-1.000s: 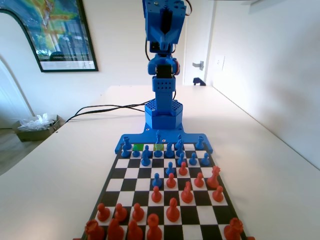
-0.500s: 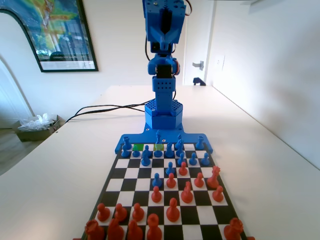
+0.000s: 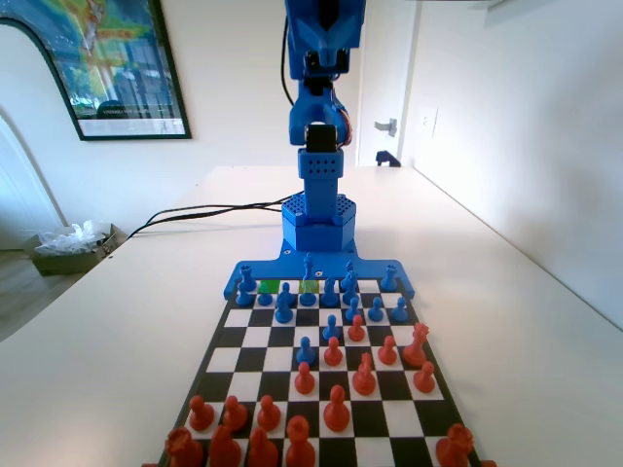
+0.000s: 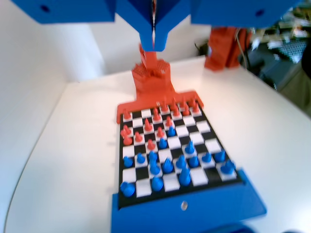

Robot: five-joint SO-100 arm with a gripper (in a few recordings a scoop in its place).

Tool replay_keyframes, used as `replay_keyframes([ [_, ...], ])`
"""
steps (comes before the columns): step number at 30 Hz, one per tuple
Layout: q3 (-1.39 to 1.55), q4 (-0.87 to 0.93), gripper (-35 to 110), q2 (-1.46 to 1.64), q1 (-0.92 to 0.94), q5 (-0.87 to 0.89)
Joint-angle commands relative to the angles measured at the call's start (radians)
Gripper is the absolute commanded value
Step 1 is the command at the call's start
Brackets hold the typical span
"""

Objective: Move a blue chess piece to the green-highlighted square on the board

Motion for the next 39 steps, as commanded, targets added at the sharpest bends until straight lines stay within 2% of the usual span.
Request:
replay_keyframes([
  [1, -0.046, 0.026, 1, -0.086, -0.040, 0.081],
  [9, 0.066, 0.017, 1, -0.199, -0.110, 0.311],
  [16, 0.229, -0.080, 1, -0.245, -0.135, 0.462],
  [24, 0.331, -0.160, 1, -0.302, -0.109, 0.514],
  [39, 0.411, -0.295, 1, -0.442, 0.058, 0.541],
])
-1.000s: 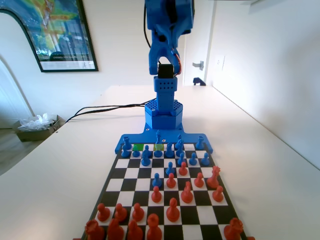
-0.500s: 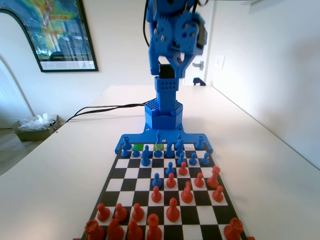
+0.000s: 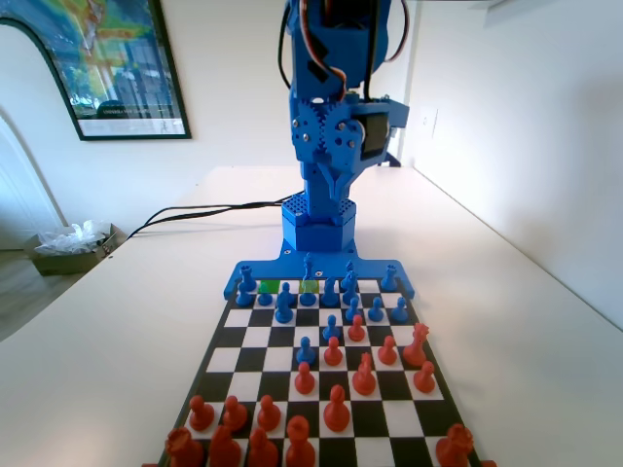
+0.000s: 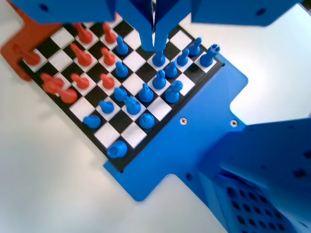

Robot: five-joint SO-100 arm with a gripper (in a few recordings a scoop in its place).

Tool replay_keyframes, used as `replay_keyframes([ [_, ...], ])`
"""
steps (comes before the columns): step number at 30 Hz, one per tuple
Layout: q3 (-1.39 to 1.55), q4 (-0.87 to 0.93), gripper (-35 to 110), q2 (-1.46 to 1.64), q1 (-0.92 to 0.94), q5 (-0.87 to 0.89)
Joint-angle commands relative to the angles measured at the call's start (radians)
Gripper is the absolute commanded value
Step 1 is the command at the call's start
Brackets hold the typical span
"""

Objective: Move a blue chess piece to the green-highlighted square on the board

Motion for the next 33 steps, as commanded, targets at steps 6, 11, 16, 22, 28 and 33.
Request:
replay_keyframes([
  [6, 0.072, -0.072, 1, -0.035, 0.032, -0.035],
  [11, 0.133, -0.129, 1, -0.061, 0.041, -0.041],
  [16, 0.169, -0.172, 1, -0.086, 0.044, -0.051],
  [22, 0.187, -0.204, 4, -0.121, 0.063, -0.066],
  [28, 0.201, -0.233, 8, -0.138, 0.087, -0.084],
  [33, 0.212, -0.247, 9, -0.143, 0.110, -0.094],
])
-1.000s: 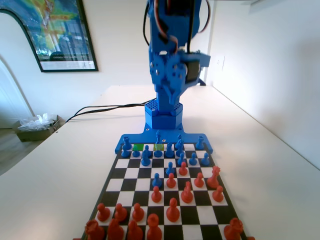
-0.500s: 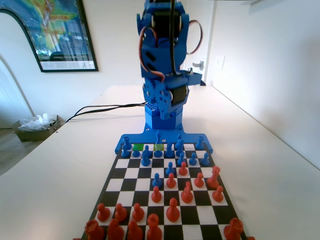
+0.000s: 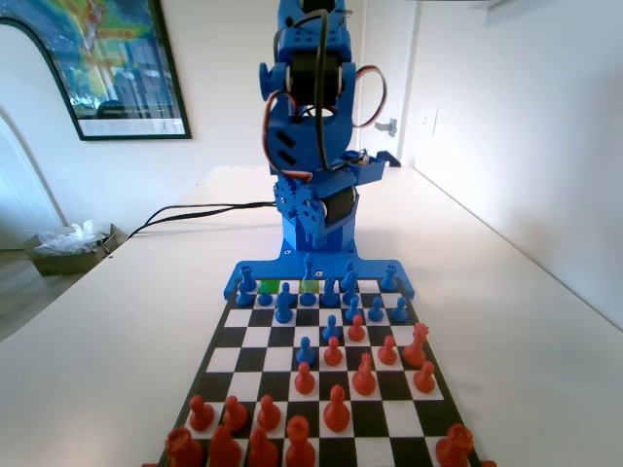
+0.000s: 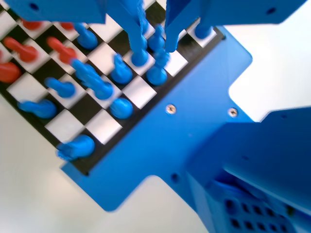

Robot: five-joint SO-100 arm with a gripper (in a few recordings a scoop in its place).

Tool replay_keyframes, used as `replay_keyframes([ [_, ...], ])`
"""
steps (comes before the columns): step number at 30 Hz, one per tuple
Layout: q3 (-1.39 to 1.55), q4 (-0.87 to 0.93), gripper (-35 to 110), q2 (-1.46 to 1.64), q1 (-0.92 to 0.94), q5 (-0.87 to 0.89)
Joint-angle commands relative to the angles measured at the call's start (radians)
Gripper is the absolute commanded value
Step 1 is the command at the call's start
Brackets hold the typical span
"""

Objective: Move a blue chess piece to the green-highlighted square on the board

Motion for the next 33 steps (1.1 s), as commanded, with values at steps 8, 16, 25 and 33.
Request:
replay_keyframes([
  [8, 0.023, -0.025, 9, 0.005, 0.054, -0.028],
  [16, 0.038, -0.041, 9, 0.000, 0.064, -0.041],
  [25, 0.034, -0.091, 9, -0.058, 0.072, -0.051],
  [33, 0.040, -0.117, 9, -0.092, 0.063, -0.049],
])
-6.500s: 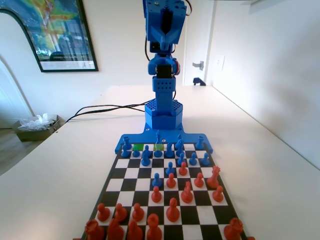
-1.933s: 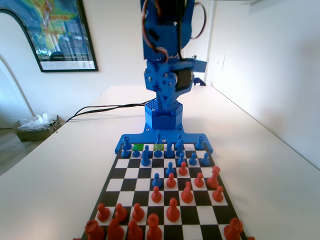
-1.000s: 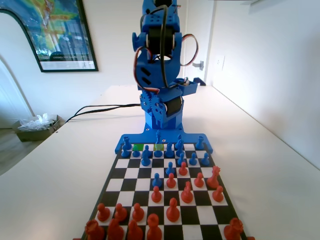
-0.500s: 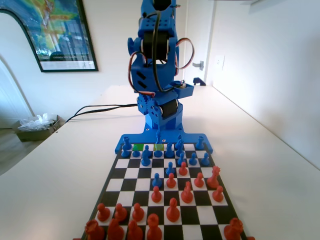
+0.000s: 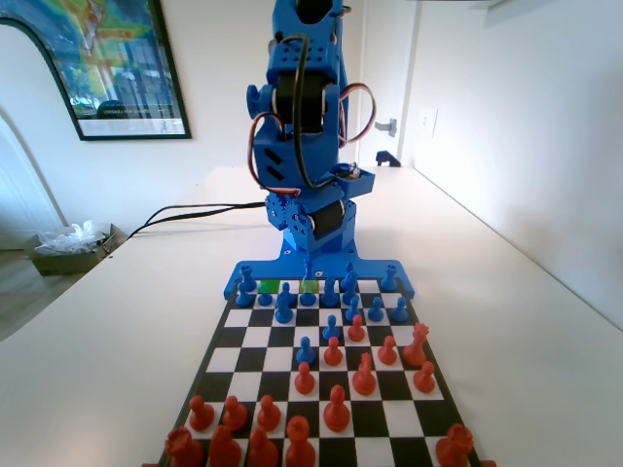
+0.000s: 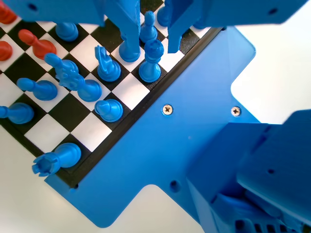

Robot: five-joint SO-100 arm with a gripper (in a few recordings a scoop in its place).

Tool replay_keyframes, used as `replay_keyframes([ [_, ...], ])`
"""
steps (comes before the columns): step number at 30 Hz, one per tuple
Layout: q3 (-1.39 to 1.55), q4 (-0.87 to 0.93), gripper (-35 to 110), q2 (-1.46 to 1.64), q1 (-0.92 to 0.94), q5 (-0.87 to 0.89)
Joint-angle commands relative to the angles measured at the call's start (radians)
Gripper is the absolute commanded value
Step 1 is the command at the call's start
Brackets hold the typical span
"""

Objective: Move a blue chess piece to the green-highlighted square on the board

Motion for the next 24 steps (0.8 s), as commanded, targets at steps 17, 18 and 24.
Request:
replay_keyframes([
  [17, 0.046, -0.058, 9, -0.020, 0.018, -0.038],
  [18, 0.044, -0.064, 9, -0.025, 0.021, -0.041],
  [24, 0.046, -0.084, 9, -0.037, 0.034, -0.057],
])
